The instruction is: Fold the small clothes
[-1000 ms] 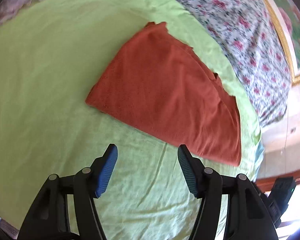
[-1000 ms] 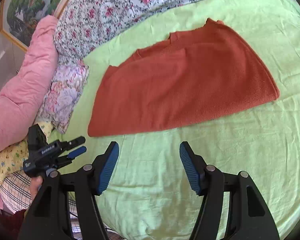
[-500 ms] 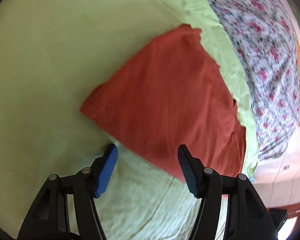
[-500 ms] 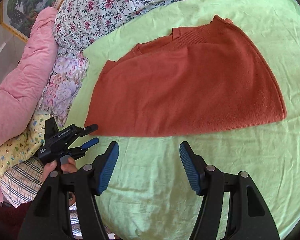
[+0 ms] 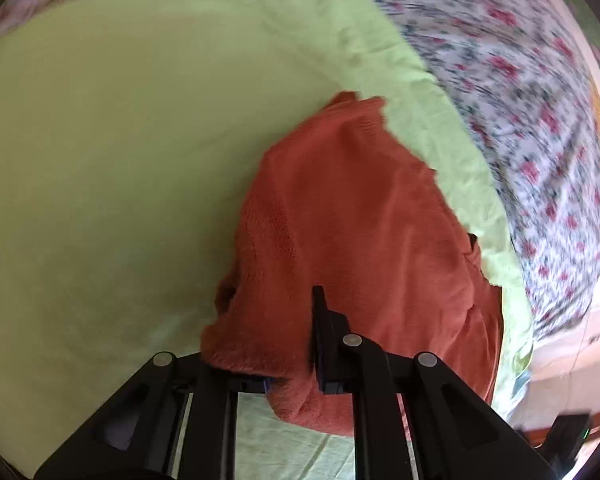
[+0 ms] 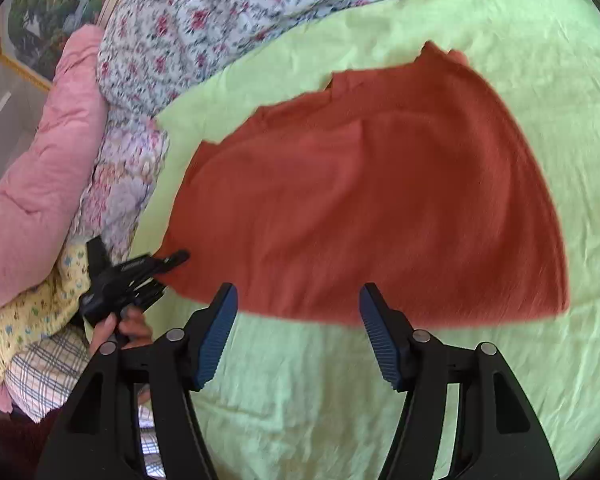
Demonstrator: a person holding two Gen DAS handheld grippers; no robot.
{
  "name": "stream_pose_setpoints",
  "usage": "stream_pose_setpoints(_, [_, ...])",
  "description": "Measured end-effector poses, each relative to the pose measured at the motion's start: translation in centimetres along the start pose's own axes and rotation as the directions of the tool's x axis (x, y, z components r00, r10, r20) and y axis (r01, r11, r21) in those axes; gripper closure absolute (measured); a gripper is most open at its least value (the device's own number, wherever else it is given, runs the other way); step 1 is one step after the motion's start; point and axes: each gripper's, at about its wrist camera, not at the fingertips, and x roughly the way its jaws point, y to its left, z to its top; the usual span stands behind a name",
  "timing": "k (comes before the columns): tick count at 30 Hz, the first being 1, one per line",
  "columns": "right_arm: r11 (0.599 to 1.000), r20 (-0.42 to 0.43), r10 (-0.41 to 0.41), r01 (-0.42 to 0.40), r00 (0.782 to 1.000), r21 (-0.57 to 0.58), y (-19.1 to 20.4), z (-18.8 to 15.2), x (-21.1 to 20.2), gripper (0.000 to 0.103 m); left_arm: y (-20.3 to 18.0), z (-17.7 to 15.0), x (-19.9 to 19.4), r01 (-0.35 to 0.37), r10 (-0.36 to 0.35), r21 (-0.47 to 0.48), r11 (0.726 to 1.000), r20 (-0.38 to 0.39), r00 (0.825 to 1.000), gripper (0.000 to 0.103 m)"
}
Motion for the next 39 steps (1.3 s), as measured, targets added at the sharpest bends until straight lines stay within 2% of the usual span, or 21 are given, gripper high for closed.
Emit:
stream_pose_setpoints(3, [1.000, 0.029, 0.006, -0.006, 1.000, 0.014, -1.2, 1.7, -0.3, 0.039, -3.1, -0.2, -1.6, 0.009, -0.012, 0.098, 0.995, 0.033, 0.999, 0.091])
stream_pose_setpoints(5, [0.999, 0.048, 0.018, -0.020, 0.999, 0.027, -2.0, 3.0, -0.6, 0.039, -6.0, -0.5, -2.6, 0.029, -0.038, 0.185, 0.982, 0.046, 0.998, 0.092])
stream_pose_setpoints(8, [0.998, 0.060, 0.027, -0.030, 0.998, 0.053, -3.4, 4.7, -0.6, 0.039, -10.7, -1.5, -3.3, 0.068, -0.087, 0.323, 0.944, 0.043, 0.995, 0.092])
stream_pose_setpoints(12, [0.995, 0.073, 0.061, -0.067, 0.995, 0.078, -4.7, 6.8, -0.6, 0.039, -16.8, -4.7, -2.5, 0.123, -0.134, 0.491, 0.863, -0.011, 0.991, 0.092])
stream_pose_setpoints(14, [0.990, 0.068, 0.094, -0.100, 0.993, 0.101, -5.4, 7.8, -0.3, 0.039, -18.5, -6.5, -1.7, 0.143, -0.139, 0.541, 0.829, -0.048, 0.989, 0.092])
stream_pose_setpoints(16, [0.981, 0.058, 0.138, -0.144, 0.989, 0.126, -5.9, 8.6, 0.2, 0.039, -19.9, -8.5, -0.2, 0.155, -0.128, 0.586, 0.795, -0.087, 0.988, 0.092])
stream_pose_setpoints(18, [0.973, 0.035, 0.177, -0.180, 0.984, 0.147, -6.3, 9.3, 1.2, 0.039, -20.6, -10.5, 1.5, 0.144, -0.088, 0.636, 0.758, -0.119, 0.989, 0.092])
stream_pose_setpoints(22, [0.964, -0.049, 0.220, -0.209, 0.974, 0.163, -6.1, 10.7, 4.4, 0.038, -21.1, -12.9, 3.6, 0.110, -0.023, 0.707, 0.699, -0.131, 0.991, 0.092])
stream_pose_setpoints(25, [0.959, -0.113, 0.257, -0.239, 0.960, 0.150, -5.1, 12.1, 7.7, 0.036, -21.2, -13.2, 3.7, 0.101, -0.015, 0.724, 0.683, -0.125, 0.992, 0.092])
stream_pose_setpoints(29, [0.966, -0.161, 0.253, -0.238, 0.954, 0.106, -3.2, 14.1, 11.9, 0.037, -21.4, -13.2, 3.3, 0.094, -0.012, 0.736, 0.671, -0.116, 0.993, 0.092])
stream_pose_setpoints(30, [0.969, -0.161, 0.244, -0.233, 0.956, 0.088, -2.7, 14.5, 12.5, 0.048, -21.6, -13.3, 3.3, 0.088, -0.009, 0.742, 0.664, -0.110, 0.994, 0.092])
stream_pose_setpoints(31, [0.971, -0.164, 0.237, -0.229, 0.957, 0.069, -2.3, 14.9, 12.9, 0.068, -21.7, -13.4, 3.0, 0.077, -0.005, 0.749, 0.658, -0.098, 0.995, 0.092])
stream_pose_setpoints(33, [0.976, -0.167, 0.217, -0.214, 0.962, 0.039, -1.6, 15.6, 13.1, 0.081, -22.0, -13.3, 2.4, 0.077, -0.016, 0.752, 0.654, -0.089, 0.996, 0.092])
stream_pose_setpoints(36, [0.969, -0.109, 0.247, -0.249, 0.963, -0.006, -1.0, 16.2, 10.3, 0.084, -23.9, -13.5, 0.7, 0.133, -0.082, 0.761, 0.635, -0.104, 0.991, 0.092])
stream_pose_setpoints(39, [0.964, -0.036, 0.260, -0.261, 0.965, -0.044, -1.5, 16.3, 5.8, 0.084, -26.5, -14.9, 0.1, 0.205, -0.142, 0.780, 0.592, -0.149, 0.978, 0.091])
